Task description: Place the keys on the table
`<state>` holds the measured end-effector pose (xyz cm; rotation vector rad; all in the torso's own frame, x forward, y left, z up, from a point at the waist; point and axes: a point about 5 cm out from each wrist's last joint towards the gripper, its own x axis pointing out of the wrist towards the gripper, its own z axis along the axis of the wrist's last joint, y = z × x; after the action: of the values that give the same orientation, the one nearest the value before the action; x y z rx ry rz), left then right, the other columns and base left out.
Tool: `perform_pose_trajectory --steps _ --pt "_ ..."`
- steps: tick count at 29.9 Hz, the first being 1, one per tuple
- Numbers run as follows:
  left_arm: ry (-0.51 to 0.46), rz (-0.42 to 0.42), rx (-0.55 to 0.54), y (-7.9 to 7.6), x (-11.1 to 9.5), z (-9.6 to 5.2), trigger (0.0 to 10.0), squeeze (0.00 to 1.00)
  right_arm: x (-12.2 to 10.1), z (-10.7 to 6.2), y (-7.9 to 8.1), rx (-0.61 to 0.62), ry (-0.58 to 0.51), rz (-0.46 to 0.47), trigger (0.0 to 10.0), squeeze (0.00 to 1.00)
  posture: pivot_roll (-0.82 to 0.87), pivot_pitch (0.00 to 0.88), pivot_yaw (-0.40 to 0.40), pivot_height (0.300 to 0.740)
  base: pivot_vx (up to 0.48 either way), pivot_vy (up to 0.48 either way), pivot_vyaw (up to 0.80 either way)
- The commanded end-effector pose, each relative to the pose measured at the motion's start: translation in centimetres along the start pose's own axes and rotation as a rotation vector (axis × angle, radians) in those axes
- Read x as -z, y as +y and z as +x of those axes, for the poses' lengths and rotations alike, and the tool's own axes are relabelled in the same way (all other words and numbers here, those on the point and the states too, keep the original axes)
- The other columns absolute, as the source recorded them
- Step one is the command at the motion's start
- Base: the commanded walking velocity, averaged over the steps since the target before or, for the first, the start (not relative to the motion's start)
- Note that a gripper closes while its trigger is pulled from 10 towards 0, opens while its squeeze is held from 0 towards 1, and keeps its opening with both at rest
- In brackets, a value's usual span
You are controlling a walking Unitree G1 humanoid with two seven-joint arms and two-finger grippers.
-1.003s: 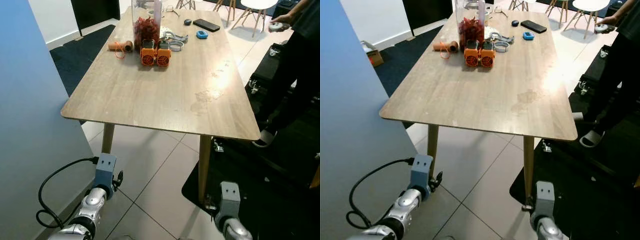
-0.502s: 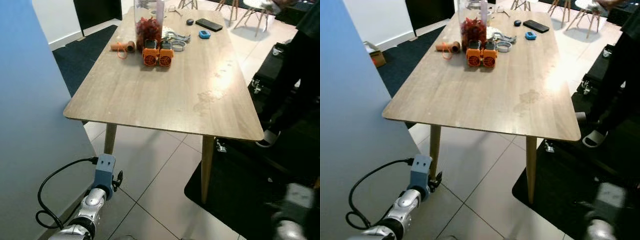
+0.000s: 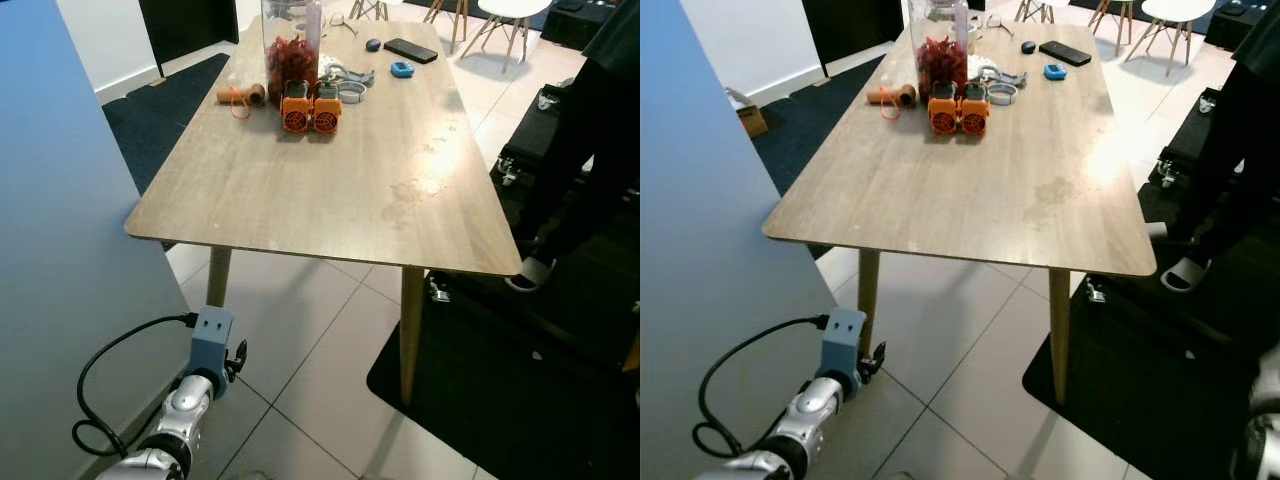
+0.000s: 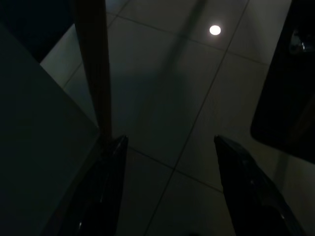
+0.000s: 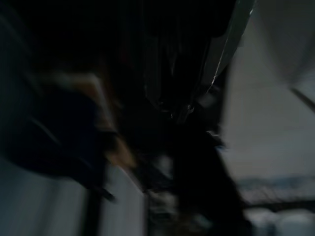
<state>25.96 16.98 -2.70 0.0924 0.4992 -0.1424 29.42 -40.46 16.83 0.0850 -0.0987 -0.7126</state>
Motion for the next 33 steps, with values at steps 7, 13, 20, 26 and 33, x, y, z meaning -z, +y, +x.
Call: perform_pose_trajectory --steps 7,13,20,26,33 --pt "-0.004 -0.010 0.016 -0.4 -0.1 0.1 10.0 0.00 -0.8 0.4 7.6 -0.324 0.054 -0.068 10.0 0.00 0.01 0.042 -0.002 0.740 0.000 0.000 0.00" --pt "-0.015 -0.016 0.016 -0.5 -0.4 0.2 10.0 0.00 -1.1 -0.1 12.4 -0.491 0.103 -0.032 10.0 0.00 0.01 0.048 -0.007 0.740 0.000 0.000 0.00" --pt "-0.015 -0.015 0.017 -0.4 -0.4 0.2 10.0 0.00 -1.7 -1.3 17.2 -0.673 0.125 -0.077 10.0 0.00 0.01 0.050 -0.006 0.740 0.000 0.000 0.00" --pt "-0.014 -0.016 0.014 -0.3 -0.4 0.2 10.0 0.00 -1.2 -2.8 19.8 -0.807 0.134 -0.098 10.0 0.00 0.02 0.051 -0.007 0.740 0.000 0.000 0.00" --pt "-0.010 -0.013 0.019 -0.4 -0.3 0.2 10.0 0.00 0.7 -5.5 22.8 -1.015 0.161 -0.168 10.0 0.00 0.01 0.053 -0.003 0.740 0.000 0.000 0.00"
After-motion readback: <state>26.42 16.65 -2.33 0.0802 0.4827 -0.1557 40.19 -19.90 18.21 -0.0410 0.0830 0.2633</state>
